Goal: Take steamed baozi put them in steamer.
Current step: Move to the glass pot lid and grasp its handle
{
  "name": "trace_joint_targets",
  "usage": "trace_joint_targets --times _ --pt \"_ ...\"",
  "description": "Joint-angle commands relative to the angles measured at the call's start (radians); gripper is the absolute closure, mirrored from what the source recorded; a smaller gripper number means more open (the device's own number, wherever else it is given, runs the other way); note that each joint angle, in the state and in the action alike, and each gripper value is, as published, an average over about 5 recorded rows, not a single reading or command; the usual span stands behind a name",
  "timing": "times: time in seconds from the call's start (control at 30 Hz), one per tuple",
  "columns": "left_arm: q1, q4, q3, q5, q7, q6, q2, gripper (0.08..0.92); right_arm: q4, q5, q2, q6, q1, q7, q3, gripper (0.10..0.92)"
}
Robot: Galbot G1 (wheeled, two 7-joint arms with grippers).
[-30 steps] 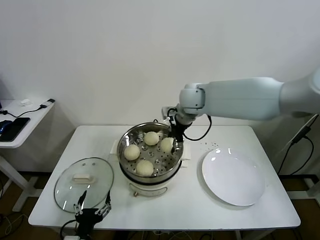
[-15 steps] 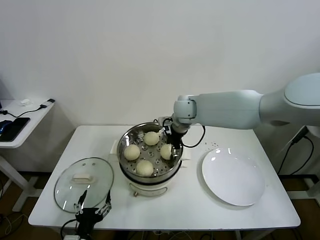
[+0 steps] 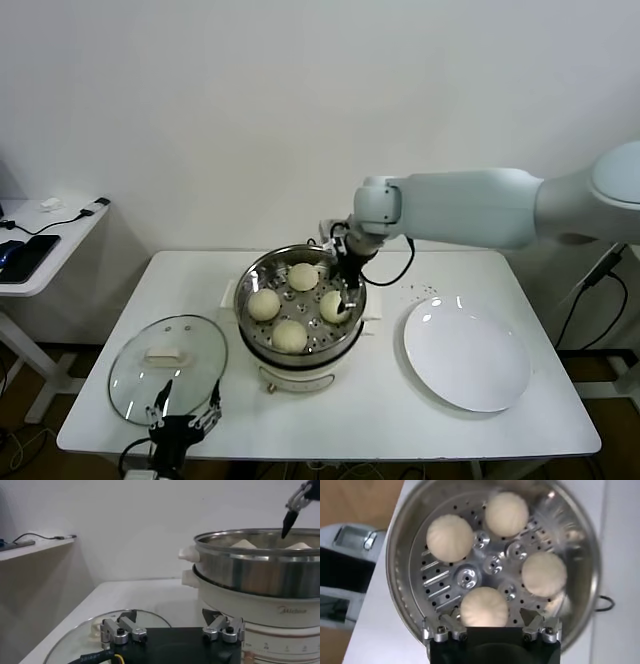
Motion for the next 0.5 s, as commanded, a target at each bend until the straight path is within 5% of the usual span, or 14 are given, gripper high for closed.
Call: trace_joint_targets --times 0.03,0.5 --pt "-0.009 -0.004 -0.001 -0.032 -0.004 -0.02 -0.003 0.177 0.052 0.077 -0.255 -0.053 -0.036 0.233 0.325 0.203" --pt "-0.062 0.034 -0.016 -0.047 -0.002 -0.06 0.034 0.177 0.221 -0.154 -0.63 0.041 -0.792 0.838 1.137 0.203"
